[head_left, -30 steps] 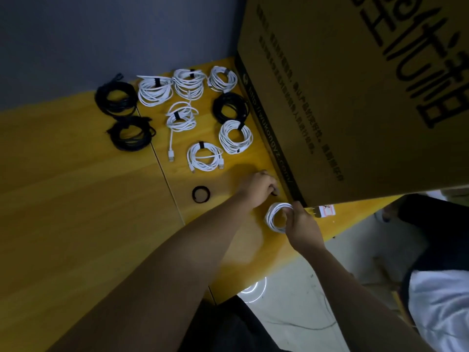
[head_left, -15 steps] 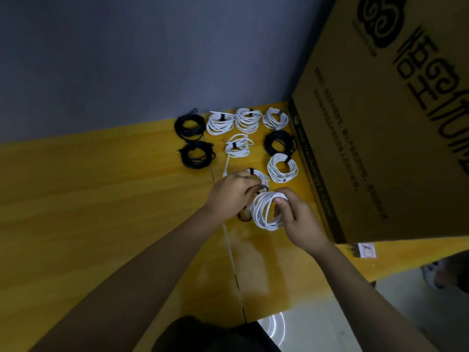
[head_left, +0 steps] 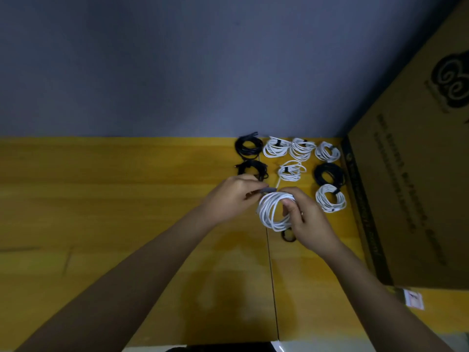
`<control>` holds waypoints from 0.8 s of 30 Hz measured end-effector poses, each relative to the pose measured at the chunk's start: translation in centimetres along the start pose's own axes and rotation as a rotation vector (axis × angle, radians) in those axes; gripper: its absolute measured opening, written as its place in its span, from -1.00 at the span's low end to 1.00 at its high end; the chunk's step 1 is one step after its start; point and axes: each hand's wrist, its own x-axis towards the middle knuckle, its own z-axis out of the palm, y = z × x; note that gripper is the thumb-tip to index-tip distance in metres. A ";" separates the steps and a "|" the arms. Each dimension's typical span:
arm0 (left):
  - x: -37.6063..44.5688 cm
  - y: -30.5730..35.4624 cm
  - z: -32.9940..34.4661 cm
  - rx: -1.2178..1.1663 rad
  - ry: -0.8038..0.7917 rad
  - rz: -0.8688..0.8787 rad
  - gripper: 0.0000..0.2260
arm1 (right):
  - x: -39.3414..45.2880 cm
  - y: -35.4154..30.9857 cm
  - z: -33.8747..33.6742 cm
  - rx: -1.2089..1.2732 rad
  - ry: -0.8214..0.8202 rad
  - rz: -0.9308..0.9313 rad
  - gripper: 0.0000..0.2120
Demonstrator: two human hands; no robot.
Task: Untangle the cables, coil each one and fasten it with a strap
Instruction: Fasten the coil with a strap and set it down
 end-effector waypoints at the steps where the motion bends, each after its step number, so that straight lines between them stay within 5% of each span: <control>1: -0.5 -0.3 -0.5 -0.059 -0.012 -0.029 -0.73 | 0.3 -0.5 0.4 -0.006 -0.011 -0.012 -0.72; 5: -2.5 -0.8 -2.7 -0.180 -0.026 -0.120 -0.63 | 1.3 -2.3 2.0 -0.047 -0.043 -0.095 -0.67; 10: -4.1 -1.4 -5.6 0.039 0.010 -0.145 -0.54 | 2.4 -4.8 3.5 -0.164 0.051 -0.286 -0.52; 17: -6.2 -1.8 -8.5 0.141 0.054 -0.109 -0.55 | 3.9 -7.3 5.5 -0.125 0.045 -0.375 -0.64; 24: -7.9 -2.5 -10.8 -0.242 0.166 -0.234 -0.69 | 4.2 -9.8 7.8 -0.074 -0.036 -0.392 -0.55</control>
